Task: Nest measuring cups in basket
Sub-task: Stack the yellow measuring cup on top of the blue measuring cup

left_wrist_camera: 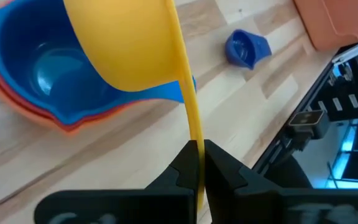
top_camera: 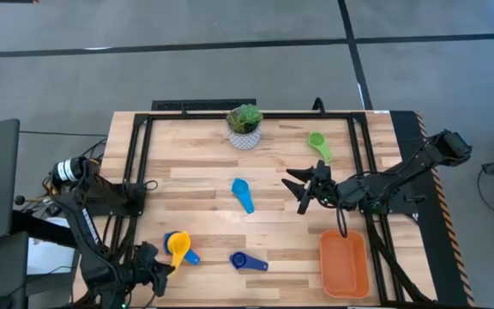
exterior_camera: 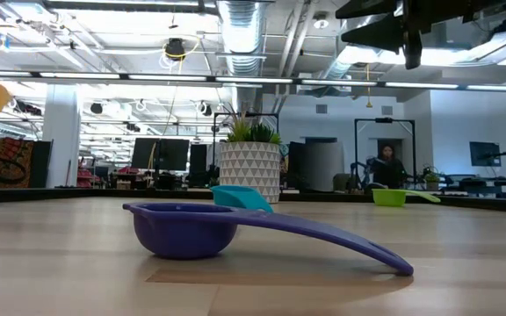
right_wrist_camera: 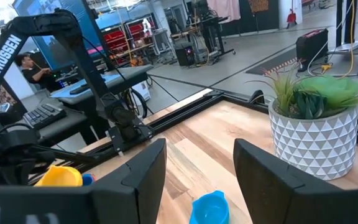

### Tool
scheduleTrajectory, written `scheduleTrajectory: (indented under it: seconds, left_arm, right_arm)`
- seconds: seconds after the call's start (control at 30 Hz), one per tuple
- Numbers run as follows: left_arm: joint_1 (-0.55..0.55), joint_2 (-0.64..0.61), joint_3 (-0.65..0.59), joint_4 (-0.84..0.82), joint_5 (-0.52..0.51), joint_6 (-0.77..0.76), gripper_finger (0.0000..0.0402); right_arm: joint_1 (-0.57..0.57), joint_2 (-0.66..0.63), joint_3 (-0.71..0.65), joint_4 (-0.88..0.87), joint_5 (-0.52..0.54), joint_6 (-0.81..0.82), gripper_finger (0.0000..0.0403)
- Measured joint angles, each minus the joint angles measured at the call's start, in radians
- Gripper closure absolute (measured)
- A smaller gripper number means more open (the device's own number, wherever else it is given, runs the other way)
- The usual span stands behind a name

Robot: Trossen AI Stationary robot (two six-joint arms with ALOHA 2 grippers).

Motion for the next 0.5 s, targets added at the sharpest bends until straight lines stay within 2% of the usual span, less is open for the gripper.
scheduleTrajectory:
  seconds: [0.33, 0.5]
  left_arm:
    - [-0.028, 0.000, -0.008, -0.010, 0.022, 0.005, 0.0399]
    - [-0.023, 0.000, -0.008, -0.030, 0.010, 0.007, 0.0367]
  right_arm:
    - [0.000, 0.000, -0.001, -0.001, 0.000, 0.019, 0.0190]
    - [0.000, 0.000, -0.001, -0.001, -0.002, 0.029, 0.0191]
